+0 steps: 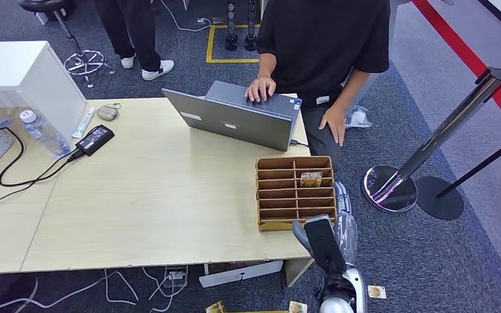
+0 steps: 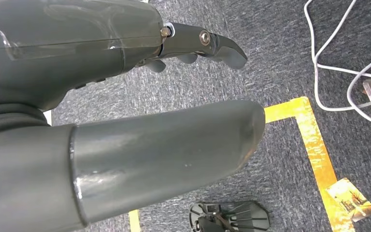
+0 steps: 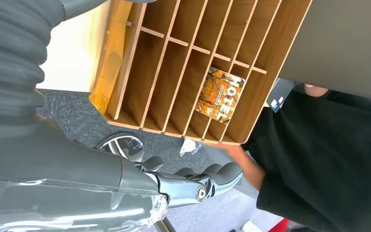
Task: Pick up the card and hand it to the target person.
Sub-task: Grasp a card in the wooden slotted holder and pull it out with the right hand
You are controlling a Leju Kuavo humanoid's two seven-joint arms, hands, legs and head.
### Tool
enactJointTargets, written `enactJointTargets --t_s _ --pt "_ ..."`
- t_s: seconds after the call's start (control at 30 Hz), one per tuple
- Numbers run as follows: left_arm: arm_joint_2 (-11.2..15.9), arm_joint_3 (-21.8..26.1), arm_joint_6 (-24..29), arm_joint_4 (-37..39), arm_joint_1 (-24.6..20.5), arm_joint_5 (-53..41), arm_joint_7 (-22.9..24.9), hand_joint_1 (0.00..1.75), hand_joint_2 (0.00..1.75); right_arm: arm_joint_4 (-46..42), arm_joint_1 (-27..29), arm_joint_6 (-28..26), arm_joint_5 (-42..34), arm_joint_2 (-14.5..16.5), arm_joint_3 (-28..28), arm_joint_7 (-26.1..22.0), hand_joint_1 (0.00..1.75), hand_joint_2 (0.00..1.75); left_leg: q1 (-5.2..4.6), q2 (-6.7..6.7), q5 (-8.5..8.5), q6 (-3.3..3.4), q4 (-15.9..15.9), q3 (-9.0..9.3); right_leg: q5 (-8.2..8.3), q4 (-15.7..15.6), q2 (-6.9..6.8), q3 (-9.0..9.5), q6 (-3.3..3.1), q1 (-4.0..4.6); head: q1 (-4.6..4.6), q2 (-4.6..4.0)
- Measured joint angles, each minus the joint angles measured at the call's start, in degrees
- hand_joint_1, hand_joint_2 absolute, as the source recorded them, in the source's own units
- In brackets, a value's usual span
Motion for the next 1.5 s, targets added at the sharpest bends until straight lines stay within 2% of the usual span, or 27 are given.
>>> enactJointTargets --t_s 0.6,0.7,0.77,0.9,1.1,1.13,1.23,1.27,1.5 --pt "0.02 0.00 -0.06 0.00 0.00 0.23 -1.25 0.00 0.00 -0.46 -2.93 0.13 2.96 -1.15 1.21 3.25 0.00 1.75 0.00 0.00 0.00 0.00 0.00 0.00 0.00 0.00 0.01 0.00 0.00 0.00 0.00 -0.01" --pt "0.03 0.00 -0.19 0.00 0.01 -0.14 -1.91 0.00 0.00 -2.16 -5.44 4.35 9.62 -3.30 0.89 7.31 0.03 1.75 -0.01 0.02 0.00 0.00 0.00 0.01 0.01 0.00 0.03 0.00 0.01 -0.01 0.00 -0.01" --pt "0.04 0.00 -0.26 0.00 0.01 -0.54 -2.40 0.00 0.00 -3.63 -7.97 8.96 14.05 -5.36 0.05 10.02 0.16 1.75 -0.02 0.03 0.00 0.00 0.01 0.02 0.02 0.00 0.04 0.00 0.02 -0.02 0.00 -0.01" --pt "0.10 -0.02 -0.40 0.00 0.02 -1.22 -2.77 0.00 0.00 -5.35 -11.55 14.90 17.18 -7.53 -1.66 11.37 0.56 1.75 -0.02 0.04 0.01 0.01 0.02 0.03 0.02 0.00 0.04 0.01 0.02 -0.02 0.01 0.00" --pt "0.11 -0.02 -0.90 0.00 0.02 -2.24 -2.69 0.00 0.00 -6.17 -16.02 19.86 21.66 -9.61 -2.73 13.14 0.66 1.75 -0.01 0.03 0.01 0.01 0.02 0.03 0.02 0.00 0.04 0.00 0.02 -0.01 0.01 0.00" --pt "0.11 -0.02 -0.92 0.00 0.02 -2.33 -2.66 0.00 0.00 -6.17 -16.57 20.16 22.09 -9.84 -2.86 13.27 0.75 1.75 -0.01 0.02 0.01 0.01 0.02 0.03 0.02 0.00 0.04 0.00 0.02 -0.01 0.01 0.00" --pt "0.11 -0.02 -0.94 0.00 0.02 -2.42 -2.60 0.00 0.00 -6.14 -17.59 20.48 22.70 -10.46 -3.01 13.42 1.23 1.75 -0.01 0.03 0.00 0.01 0.02 0.02 0.02 0.00 0.04 0.00 0.02 -0.01 0.00 0.00" --pt "0.11 -0.02 -0.94 0.00 0.01 -2.44 -2.59 0.00 0.00 -6.13 -17.77 20.54 22.85 -10.61 -3.01 13.44 1.33 1.75 -0.01 0.03 0.00 0.01 0.02 0.01 0.02 0.00 0.03 0.00 0.02 -0.01 0.00 0.00" --pt "0.11 -0.04 -1.00 0.00 -0.01 -2.57 -2.06 0.00 0.00 -5.23 -19.07 22.54 24.77 -11.40 -2.97 14.03 1.34 1.75 -0.01 0.03 0.00 0.01 0.02 0.00 0.02 0.00 0.03 0.00 0.02 -0.02 0.01 0.00"
